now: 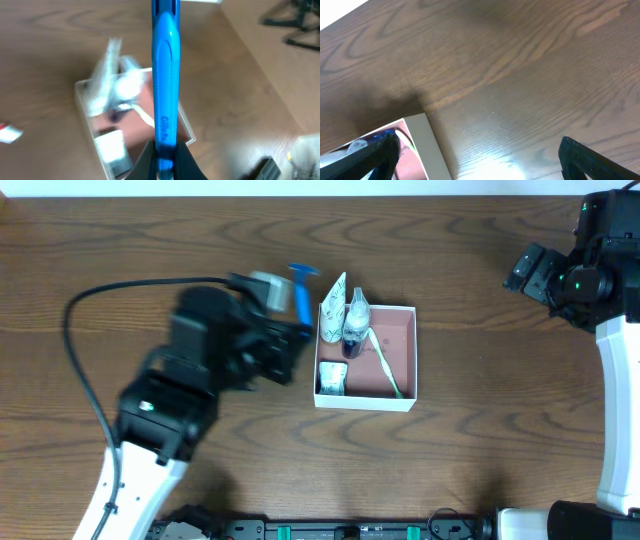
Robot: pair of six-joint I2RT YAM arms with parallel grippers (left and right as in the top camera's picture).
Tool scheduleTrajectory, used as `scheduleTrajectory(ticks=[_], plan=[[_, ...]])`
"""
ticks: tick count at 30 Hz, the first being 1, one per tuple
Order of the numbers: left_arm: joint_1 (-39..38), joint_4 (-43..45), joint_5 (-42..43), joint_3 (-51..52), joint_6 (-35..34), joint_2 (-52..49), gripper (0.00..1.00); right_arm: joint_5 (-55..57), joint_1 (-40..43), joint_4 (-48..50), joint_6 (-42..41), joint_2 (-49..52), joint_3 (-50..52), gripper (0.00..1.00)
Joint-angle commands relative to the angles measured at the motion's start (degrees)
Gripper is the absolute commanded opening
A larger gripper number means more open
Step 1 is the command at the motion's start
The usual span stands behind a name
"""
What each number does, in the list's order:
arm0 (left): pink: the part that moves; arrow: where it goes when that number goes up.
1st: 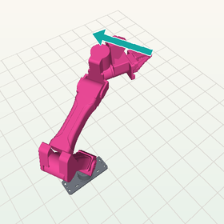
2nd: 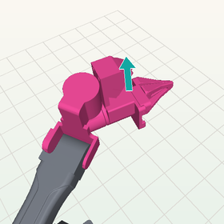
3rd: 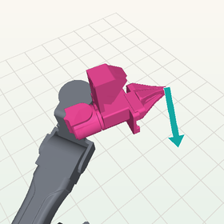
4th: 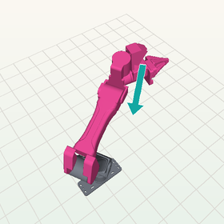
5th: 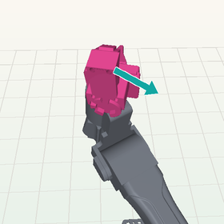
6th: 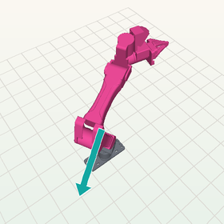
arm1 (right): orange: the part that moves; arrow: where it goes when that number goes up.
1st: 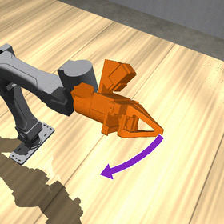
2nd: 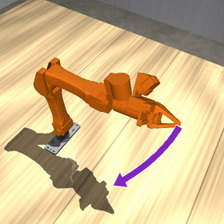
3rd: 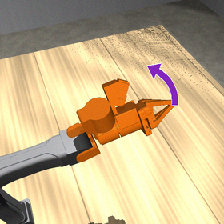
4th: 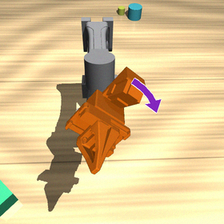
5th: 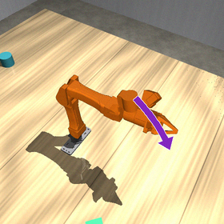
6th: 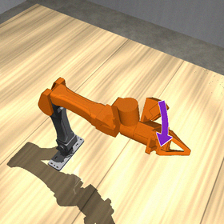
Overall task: Pack container
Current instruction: 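Carry the razor with left gripper into the box and release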
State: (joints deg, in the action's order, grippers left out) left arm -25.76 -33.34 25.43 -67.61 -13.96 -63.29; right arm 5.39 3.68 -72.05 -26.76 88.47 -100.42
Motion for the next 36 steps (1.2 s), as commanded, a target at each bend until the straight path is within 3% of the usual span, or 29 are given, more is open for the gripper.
scheduleTrajectory(ticks=[1,5,9,19,32,34,36], plan=[[-9.1,1.9,-14.0,-0.4,-4.1,-2.9,0.06,0.4,0.2,0.0,-0.6,0.1,-0.3,0.99],[-18.8,4.7,-31.6,-0.4,-10.7,-9.5,0.06,0.4,0.2,0.0,-0.6,0.1,-0.3,0.99],[-23.3,8.0,-39.6,-0.4,-13.9,-17.1,0.06,0.4,0.2,0.0,-0.6,0.1,-0.3,0.99],[-24.5,15.7,-37.5,-0.4,-18.1,-31.0,0.06,0.4,0.2,0.0,-0.6,0.1,-0.3,0.99],[-27.0,16.7,-37.0,-0.4,-18.1,-36.7,0.07,0.4,0.2,0.0,-0.6,0.1,-0.3,0.99],[-27.0,17.2,-37.0,-0.4,-18.1,-36.7,0.23,0.4,0.2,0.0,-0.6,0.1,-0.3,0.99],[-27.0,17.5,-37.0,-0.4,-18.1,-36.7,0.33,0.4,0.2,0.0,-0.6,0.1,-0.3,0.99]])
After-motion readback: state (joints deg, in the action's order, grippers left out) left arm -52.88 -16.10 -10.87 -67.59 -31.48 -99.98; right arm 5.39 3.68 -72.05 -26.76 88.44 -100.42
